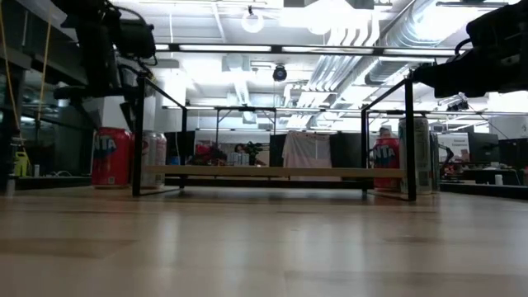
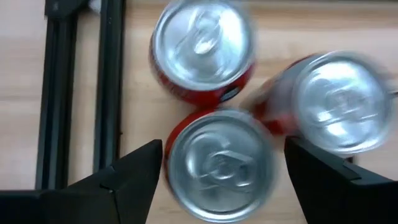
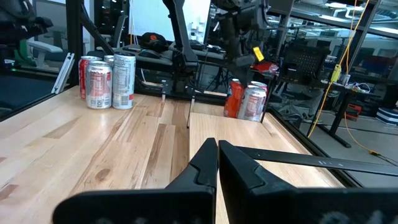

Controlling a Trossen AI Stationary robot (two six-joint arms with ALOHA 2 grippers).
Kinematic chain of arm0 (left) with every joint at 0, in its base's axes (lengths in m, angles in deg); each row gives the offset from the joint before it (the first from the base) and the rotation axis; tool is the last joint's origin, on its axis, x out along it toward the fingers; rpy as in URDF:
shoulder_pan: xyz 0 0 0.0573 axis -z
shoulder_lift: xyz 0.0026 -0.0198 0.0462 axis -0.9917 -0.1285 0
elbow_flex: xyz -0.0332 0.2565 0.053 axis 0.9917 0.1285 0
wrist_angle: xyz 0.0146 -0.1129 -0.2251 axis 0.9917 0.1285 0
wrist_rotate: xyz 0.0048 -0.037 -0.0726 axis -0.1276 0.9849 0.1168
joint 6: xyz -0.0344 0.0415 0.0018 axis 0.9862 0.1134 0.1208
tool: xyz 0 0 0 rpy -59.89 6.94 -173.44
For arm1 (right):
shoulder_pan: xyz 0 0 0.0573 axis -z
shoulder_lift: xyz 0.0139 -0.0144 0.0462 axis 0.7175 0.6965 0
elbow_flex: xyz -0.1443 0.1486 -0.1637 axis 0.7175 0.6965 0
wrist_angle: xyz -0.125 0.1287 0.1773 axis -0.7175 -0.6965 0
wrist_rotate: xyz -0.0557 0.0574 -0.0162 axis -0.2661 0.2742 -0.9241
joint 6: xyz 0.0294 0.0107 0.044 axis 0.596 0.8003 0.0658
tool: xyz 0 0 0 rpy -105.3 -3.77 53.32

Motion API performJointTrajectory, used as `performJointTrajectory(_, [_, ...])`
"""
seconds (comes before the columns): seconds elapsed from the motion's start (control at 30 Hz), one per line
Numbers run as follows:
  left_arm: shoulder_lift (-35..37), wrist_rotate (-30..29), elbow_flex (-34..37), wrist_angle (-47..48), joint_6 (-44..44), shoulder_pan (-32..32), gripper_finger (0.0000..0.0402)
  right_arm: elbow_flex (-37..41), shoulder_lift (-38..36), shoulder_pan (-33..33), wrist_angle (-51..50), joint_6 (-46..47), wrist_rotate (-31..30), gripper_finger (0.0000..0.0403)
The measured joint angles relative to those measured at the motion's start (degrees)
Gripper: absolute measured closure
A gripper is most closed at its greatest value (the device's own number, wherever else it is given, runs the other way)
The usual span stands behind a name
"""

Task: Place canned beverage on shelf
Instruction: Put the top left red soda can on the shelf

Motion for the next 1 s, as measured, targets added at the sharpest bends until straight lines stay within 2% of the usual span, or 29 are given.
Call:
performJointTrajectory(0.5, [0.0,-2.04,1.29,-2.06,0.02,-1.04,0.0108,0.01,0.0,0.0,0.0,0.0,0.0,0.0402])
performJointTrajectory(1.0, [-4.38,-2.04,1.29,-2.1,3.06,-1.04,0.0108,-0.01,0.0,0.0,0.0,0.0,0.0,0.0402])
